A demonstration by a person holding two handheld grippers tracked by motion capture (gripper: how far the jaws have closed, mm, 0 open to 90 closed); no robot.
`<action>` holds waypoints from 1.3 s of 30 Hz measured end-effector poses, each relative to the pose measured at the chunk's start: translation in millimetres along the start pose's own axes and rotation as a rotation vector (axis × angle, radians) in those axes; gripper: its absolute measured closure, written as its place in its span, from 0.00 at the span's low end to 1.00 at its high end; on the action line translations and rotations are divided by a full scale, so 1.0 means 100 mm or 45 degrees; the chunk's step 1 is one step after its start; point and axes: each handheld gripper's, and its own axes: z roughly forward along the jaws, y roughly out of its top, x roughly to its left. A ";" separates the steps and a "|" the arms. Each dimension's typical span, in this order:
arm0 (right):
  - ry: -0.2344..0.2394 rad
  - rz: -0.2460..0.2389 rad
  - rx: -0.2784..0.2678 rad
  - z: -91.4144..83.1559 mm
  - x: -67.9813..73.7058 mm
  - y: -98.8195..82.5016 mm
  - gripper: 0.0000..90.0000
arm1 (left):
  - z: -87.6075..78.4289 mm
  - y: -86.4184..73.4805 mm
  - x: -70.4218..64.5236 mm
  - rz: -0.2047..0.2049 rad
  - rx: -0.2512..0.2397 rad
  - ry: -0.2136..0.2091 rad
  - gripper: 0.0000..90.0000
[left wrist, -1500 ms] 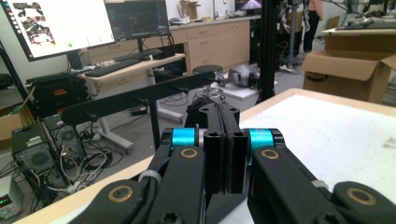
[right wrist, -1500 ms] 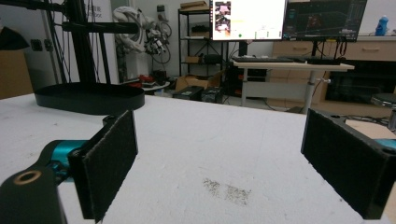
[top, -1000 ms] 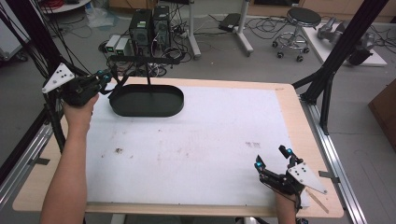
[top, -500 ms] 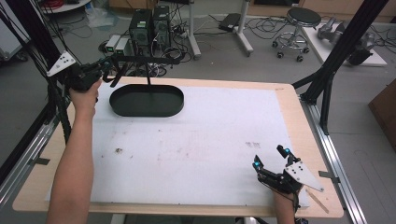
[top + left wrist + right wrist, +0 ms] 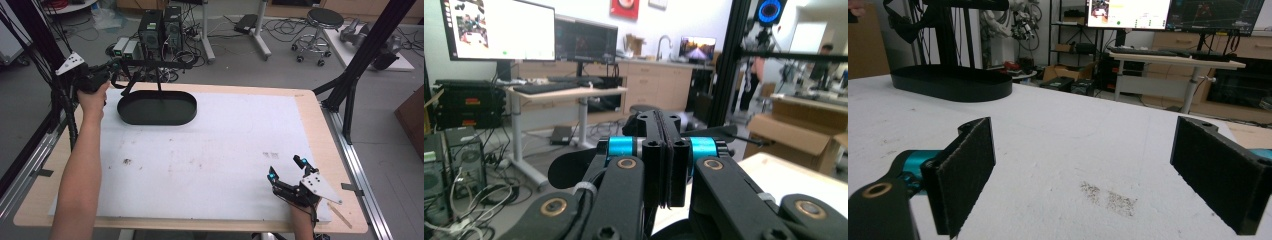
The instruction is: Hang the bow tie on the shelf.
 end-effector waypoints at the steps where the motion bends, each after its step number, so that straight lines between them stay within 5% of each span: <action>1: 0.001 -0.003 0.005 0.00 0.01 0.00 0.11 | 0.05 0.02 -0.02 0.027 0.026 -0.004 0.98; 6: -0.003 -0.006 0.011 0.01 0.01 -0.01 0.11 | 0.09 0.03 0.00 0.021 0.014 -0.001 0.98; 19: -0.005 -0.010 0.007 0.01 0.01 -0.02 0.11 | -0.05 0.01 0.20 0.016 0.024 0.142 0.94; 20: -0.003 -0.008 0.005 0.01 0.01 -0.02 0.11 | -0.07 0.00 0.20 0.002 0.011 0.160 0.79; 21: -0.003 -0.008 0.005 0.01 0.01 -0.02 0.11 | -0.09 0.00 0.21 -0.009 0.006 0.191 0.79; 23: -0.001 -0.002 0.005 0.01 0.01 -0.02 0.11 | -0.14 0.00 0.21 -0.032 -0.008 0.228 0.58; 25: -0.003 0.003 0.008 0.01 0.01 -0.02 0.11 | -0.19 0.00 0.21 -0.029 -0.013 0.266 0.47; 30: -0.014 0.010 0.003 0.00 0.00 -0.03 0.11 | -0.35 0.00 0.19 -0.051 -0.022 0.322 0.34; 39: -0.036 0.033 -0.032 -0.03 -0.02 -0.02 0.11 | -0.73 0.09 -0.11 0.041 -0.027 0.369 0.21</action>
